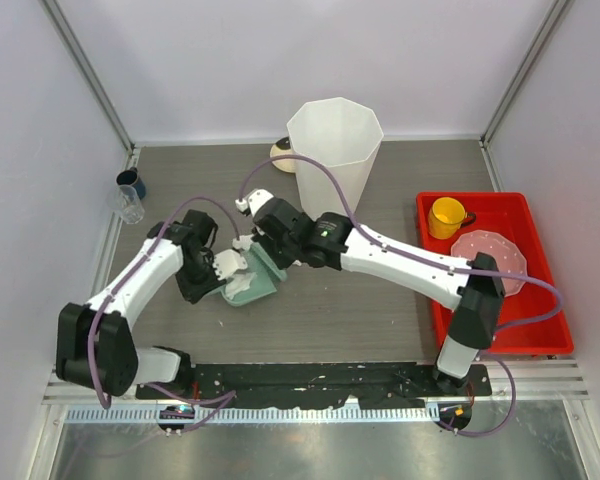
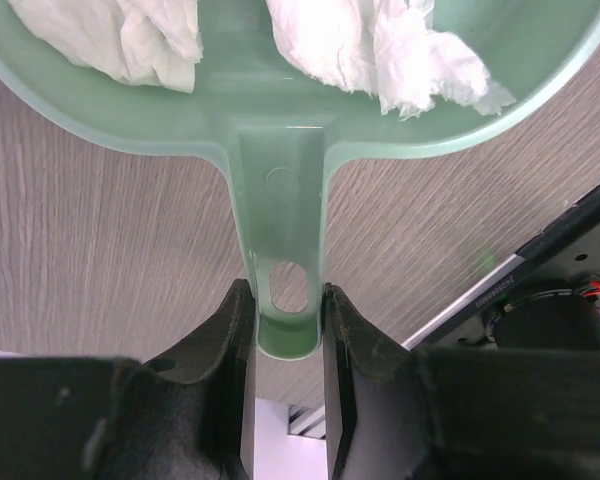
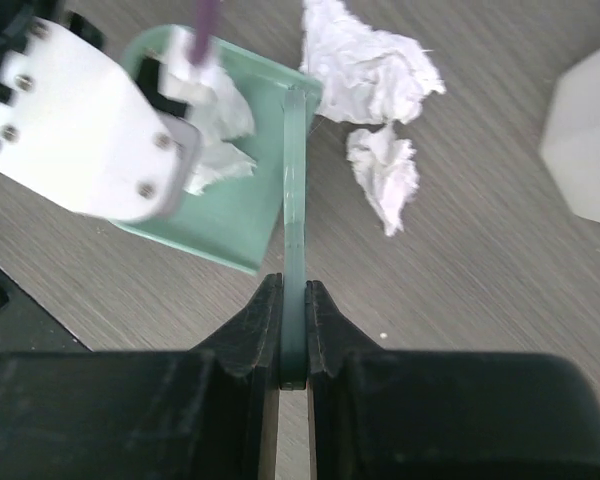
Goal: Sweep away the paper scraps from the table
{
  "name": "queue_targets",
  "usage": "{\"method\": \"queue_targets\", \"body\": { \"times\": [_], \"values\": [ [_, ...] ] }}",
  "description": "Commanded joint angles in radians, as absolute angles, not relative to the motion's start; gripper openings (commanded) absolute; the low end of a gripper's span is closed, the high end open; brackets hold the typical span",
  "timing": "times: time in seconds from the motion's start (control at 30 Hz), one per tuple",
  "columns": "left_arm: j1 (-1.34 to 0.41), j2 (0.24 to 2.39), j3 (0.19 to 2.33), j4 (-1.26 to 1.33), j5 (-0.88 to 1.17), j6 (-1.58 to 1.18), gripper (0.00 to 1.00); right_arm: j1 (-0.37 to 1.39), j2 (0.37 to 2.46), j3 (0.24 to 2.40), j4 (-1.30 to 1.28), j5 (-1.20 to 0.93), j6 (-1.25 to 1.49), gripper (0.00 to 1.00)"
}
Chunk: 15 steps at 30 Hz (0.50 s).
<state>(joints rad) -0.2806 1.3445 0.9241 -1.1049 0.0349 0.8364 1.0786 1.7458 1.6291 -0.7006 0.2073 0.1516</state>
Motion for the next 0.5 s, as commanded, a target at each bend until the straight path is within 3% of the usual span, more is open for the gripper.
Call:
{"method": "queue_targets", "body": {
  "times": [0.0,0.2,0.47],
  "values": [
    [-0.230,1.258,0.954,-1.164,0.136,0.801,0.00,1.081,1.582,1.677,-0.706,0.383,0.137,0.01],
    [-0.207,1.193,1.018,-1.268,0.181,0.750,0.00,1.074,1.390,1.605,-0.681,0.560,0.127,0.01],
    [-0.201,1.216,1.360,-1.402,0.239,0.700,0.00,0.962,1.169,1.320,-0.597,0.317,0.049,0.01]
  ]
}}
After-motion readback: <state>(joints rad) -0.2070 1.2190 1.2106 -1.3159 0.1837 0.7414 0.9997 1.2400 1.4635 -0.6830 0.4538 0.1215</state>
